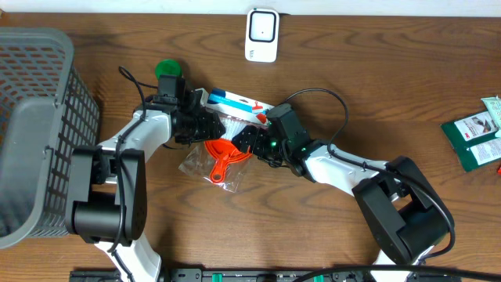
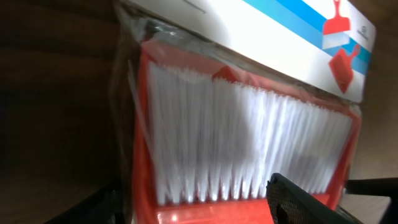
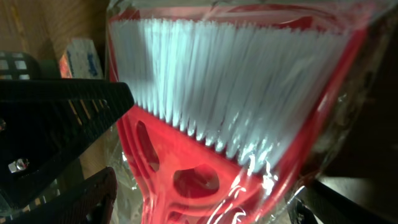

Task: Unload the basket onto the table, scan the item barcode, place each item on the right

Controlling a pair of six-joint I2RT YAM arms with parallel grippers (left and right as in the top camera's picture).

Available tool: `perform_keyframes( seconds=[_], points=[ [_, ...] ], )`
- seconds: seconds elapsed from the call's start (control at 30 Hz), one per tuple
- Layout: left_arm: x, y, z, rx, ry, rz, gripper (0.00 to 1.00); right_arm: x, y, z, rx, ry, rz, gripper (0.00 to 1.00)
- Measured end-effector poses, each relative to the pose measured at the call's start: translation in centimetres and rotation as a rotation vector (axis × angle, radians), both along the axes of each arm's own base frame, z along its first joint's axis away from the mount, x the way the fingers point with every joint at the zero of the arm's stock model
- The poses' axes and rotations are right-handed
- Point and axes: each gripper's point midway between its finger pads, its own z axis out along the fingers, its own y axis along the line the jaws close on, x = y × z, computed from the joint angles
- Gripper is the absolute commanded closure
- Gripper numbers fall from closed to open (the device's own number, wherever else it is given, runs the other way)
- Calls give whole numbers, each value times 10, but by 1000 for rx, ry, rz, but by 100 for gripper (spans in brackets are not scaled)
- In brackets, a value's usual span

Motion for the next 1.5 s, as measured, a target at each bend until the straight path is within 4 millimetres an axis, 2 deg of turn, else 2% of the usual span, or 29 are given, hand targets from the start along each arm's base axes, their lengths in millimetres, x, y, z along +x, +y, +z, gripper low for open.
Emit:
perform_keyframes(
  seconds=[0.17, 0.3, 0.37, 0.47, 0.6, 0.67, 1.27, 1.5],
  points=[
    [1, -2, 1, -19, 1, -4, 31, 5, 0, -1, 3, -29, -1, 28],
    [1, -1, 1, -21, 2, -4, 31, 12, 0, 0, 19, -83, 7, 31],
    [1, -2, 1, -22, 2, -4, 31, 17, 4, 3, 37, -122, 18, 36],
    [1, -2, 1, -23, 2, -4, 31, 20, 8, 8, 55, -157, 38, 52],
    [1, -1, 1, -27, 5, 1, 31, 18, 5, 4, 38, -155, 48, 91],
    [2, 0, 1, -30, 7, 9, 31, 15, 4, 2, 40, -138, 49, 99],
    [3, 1, 2, -43, 13, 19, 31, 17, 1, 3, 45, -151, 78, 99],
    [6, -5, 3, -54, -9, 5, 31, 23, -12, 7, 63, -184, 136, 99]
  ],
)
